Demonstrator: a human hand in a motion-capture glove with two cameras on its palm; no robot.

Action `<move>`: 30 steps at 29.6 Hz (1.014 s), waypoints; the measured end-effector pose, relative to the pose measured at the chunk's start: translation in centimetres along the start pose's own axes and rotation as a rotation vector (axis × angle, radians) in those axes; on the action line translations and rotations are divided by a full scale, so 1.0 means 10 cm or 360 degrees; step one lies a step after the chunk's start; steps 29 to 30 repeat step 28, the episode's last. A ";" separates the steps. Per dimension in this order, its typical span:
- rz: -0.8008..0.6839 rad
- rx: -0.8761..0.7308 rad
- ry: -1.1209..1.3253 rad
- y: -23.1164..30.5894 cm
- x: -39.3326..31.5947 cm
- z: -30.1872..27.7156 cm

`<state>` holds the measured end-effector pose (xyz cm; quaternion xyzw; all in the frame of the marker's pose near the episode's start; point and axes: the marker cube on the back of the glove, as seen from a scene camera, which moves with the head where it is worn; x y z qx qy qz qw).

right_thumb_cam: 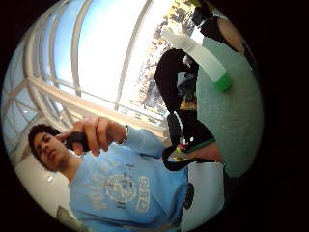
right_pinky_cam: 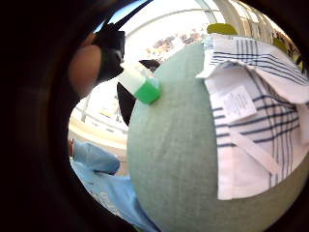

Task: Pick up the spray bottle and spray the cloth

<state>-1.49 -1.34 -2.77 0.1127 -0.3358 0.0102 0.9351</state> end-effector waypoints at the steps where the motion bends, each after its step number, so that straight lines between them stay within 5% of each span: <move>1: 0.0012 0.0007 0.0093 0.13 0.04 -0.09; 14: 0.0158 0.0106 0.0685 1.35 0.39 -0.76; 30: 0.0195 0.0091 0.0742 1.52 0.49 -0.75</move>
